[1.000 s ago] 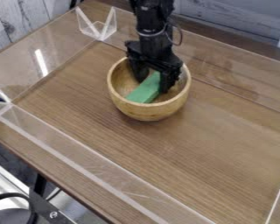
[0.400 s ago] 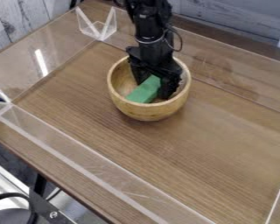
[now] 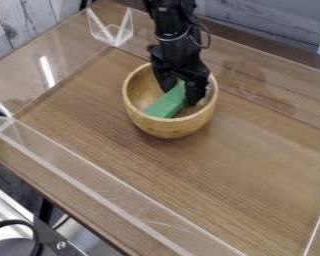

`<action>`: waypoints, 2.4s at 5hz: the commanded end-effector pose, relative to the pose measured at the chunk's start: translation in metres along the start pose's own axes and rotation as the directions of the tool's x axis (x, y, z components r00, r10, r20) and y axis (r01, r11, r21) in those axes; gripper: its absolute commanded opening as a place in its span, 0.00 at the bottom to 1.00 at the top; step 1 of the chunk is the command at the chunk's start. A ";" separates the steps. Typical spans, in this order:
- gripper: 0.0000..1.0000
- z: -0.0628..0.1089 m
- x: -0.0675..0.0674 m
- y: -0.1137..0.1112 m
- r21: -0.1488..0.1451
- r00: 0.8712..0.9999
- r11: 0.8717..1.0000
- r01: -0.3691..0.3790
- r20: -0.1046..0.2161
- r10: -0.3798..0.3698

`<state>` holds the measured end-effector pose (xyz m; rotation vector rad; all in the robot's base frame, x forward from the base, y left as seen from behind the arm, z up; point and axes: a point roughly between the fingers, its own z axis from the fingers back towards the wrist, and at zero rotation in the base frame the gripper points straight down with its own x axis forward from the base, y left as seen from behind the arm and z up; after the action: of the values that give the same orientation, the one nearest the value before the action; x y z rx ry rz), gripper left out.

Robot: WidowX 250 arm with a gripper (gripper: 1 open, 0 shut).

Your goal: Put the green block in the brown bowl

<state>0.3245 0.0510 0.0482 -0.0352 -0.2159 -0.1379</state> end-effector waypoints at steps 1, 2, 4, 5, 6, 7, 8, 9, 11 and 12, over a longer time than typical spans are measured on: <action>1.00 0.023 0.010 0.004 0.030 0.997 1.000 0.006 0.082 -0.008; 1.00 0.021 0.011 0.010 0.028 0.998 0.999 -0.021 0.068 0.019; 1.00 0.021 0.008 0.013 0.004 0.998 0.999 -0.037 0.060 0.037; 1.00 0.025 0.006 0.011 -0.019 0.997 0.999 -0.027 0.069 0.028; 1.00 0.033 0.009 0.010 -0.039 0.998 0.999 0.001 0.064 0.002; 1.00 0.045 0.009 0.016 -0.043 0.997 0.999 0.017 0.075 -0.014; 1.00 0.072 0.011 0.030 -0.036 0.994 0.999 0.031 0.110 -0.027; 1.00 0.099 0.010 0.054 -0.022 0.988 0.999 0.042 0.147 -0.039; 0.00 0.133 0.002 0.057 -0.027 0.978 0.999 0.036 0.206 -0.029; 0.00 0.141 -0.004 0.044 -0.045 0.980 0.997 0.064 0.192 -0.054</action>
<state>0.2955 0.1019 0.1656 -0.1231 -0.3530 -0.1879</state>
